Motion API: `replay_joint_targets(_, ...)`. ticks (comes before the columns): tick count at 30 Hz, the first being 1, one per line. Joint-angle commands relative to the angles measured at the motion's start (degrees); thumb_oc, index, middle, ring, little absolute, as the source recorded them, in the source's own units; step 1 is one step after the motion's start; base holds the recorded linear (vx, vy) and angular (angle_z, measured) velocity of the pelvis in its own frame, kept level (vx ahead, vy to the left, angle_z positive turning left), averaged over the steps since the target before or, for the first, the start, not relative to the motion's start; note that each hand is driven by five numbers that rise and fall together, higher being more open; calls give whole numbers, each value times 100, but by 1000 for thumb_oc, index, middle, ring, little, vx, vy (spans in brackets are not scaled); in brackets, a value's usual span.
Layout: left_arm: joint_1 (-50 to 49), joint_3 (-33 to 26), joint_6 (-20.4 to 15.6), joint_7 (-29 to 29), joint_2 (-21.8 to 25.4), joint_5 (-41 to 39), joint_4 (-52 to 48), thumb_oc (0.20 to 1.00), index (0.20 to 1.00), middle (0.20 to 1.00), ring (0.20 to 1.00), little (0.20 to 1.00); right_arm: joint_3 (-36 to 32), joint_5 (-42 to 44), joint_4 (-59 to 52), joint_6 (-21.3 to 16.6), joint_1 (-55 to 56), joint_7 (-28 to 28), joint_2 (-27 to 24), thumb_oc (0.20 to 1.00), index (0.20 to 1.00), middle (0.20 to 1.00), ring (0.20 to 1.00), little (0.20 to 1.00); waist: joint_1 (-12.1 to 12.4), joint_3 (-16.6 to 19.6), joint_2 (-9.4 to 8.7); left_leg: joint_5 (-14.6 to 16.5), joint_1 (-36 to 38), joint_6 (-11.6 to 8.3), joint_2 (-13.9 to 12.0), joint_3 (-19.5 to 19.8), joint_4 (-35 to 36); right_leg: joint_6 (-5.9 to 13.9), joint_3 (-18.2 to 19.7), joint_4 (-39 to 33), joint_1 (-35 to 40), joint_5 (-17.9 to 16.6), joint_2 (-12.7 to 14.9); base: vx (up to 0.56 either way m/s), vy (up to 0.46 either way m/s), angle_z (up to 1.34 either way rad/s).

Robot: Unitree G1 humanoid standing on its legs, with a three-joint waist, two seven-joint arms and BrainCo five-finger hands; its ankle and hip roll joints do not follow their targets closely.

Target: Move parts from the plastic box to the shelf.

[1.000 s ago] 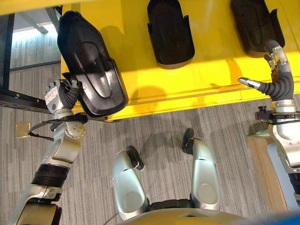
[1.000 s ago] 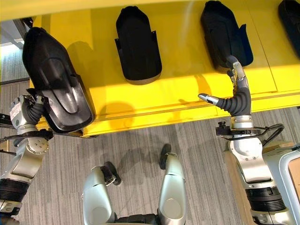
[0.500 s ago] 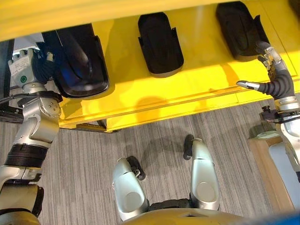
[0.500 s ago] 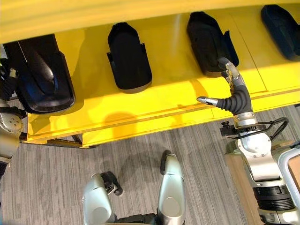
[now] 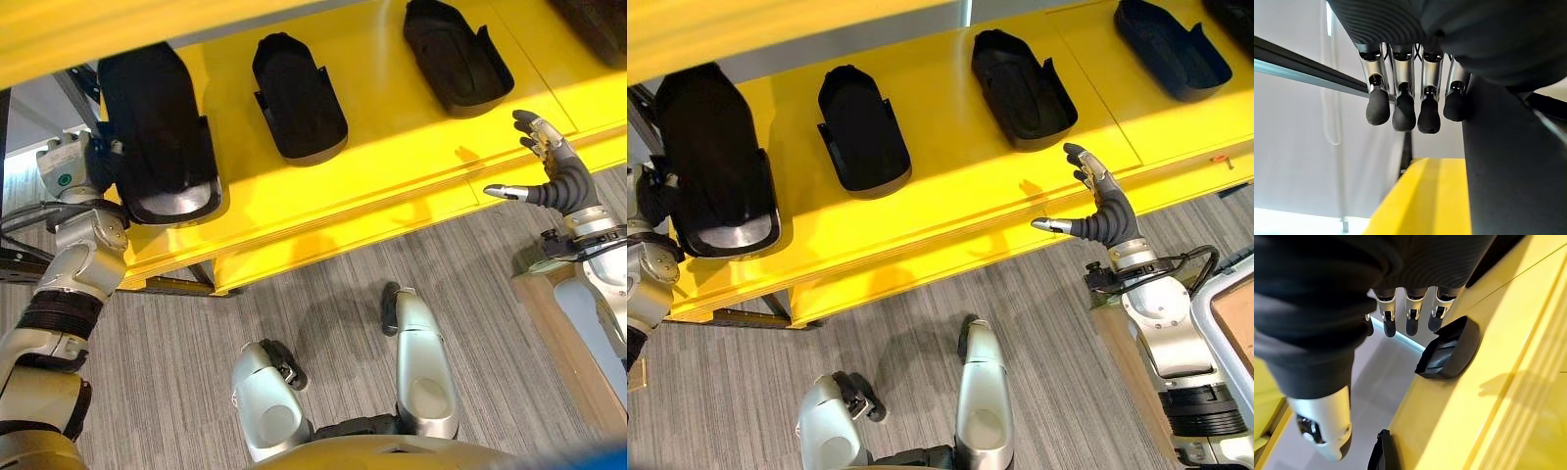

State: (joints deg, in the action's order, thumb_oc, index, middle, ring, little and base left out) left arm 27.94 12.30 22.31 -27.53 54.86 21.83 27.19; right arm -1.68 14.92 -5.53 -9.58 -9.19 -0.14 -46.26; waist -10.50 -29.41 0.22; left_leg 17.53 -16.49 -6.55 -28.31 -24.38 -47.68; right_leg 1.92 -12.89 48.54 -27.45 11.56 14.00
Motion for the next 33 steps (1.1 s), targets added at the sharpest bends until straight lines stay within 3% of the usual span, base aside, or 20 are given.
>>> replay_joint_targets(1, -99, -284, 188, -305, 160, 18, -89, 200, 200, 200, 200, 200, -51, 109, -74, -284, -19, -24, -5, 1000, 1000, 1000, 1000, 1000, -17, 403, -114, -1479, -956, 198, 291, -386, -12, -105, -322, -264, 686, 367, -20, 31, -8, -8)
replay_joint_targets(15, 69, -235, 406, -273, 5, -72, 614, 200, 200, 200, 200, 200, 44, 50, 12, -216, -30, -30, 59, 1000, 1000, 1000, 1000, 1000, -33, 359, -183, -1501, -956, 206, 219, -458, -126, -133, -322, -247, 747, 357, -69, 20, -5, 1)
replay_joint_targets(33, 793, 168, 678, 212, 135, 377, 1154, 200, 200, 200, 200, 200, 91, 84, 125, -176, 108, 63, 2, 1000, 1000, 1000, 1000, 1000, -193, 269, -282, -1554, -883, 203, 168, -581, -48, -89, -220, -581, 916, 165, -217, 49, 1, -2)
